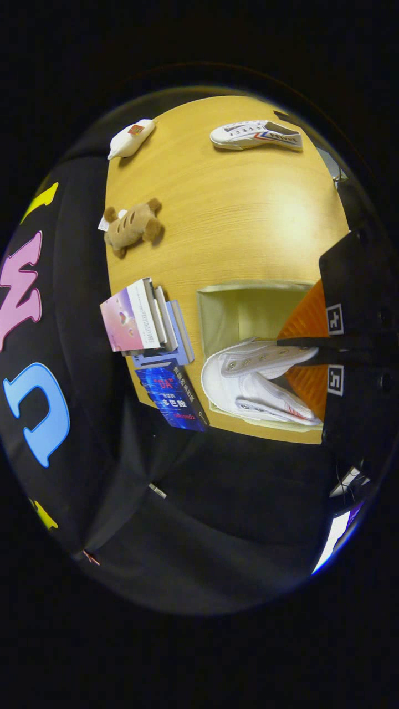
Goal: Open the storage box then place both shoes into the box .Put the left shoe in first, then the right shoe, with the right side of both shoes facing outward in a uniform manner.
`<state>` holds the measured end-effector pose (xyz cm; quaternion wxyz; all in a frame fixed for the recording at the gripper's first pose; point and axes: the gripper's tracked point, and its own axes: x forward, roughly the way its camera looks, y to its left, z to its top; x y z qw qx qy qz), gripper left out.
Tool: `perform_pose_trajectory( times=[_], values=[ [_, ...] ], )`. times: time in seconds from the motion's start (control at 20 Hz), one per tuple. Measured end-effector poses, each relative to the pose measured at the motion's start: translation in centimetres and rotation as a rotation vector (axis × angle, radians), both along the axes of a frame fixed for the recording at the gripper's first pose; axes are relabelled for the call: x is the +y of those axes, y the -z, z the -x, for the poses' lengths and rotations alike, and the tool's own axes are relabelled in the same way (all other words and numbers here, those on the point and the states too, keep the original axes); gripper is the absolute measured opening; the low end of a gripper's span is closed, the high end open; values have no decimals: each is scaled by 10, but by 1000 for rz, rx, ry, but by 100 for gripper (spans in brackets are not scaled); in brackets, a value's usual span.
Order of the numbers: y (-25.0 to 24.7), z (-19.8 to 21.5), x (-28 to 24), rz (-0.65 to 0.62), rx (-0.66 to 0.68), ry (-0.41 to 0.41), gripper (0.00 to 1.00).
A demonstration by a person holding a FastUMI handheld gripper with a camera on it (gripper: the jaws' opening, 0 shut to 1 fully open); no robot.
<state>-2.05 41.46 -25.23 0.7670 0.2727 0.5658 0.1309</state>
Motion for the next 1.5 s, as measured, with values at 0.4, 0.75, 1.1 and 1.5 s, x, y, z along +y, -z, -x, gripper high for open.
perform_pose_trajectory(
  times=[0.4, 0.75, 1.1, 1.5],
  values=[
    [21, 6, 43, 30, 82, 52, 5],
    [21, 6, 61, -94, 115, 40, 24],
    [-4, 5, 73, -201, 69, -1, 72],
    [-36, 0, -29, -170, -179, -63, 92]
  ],
)
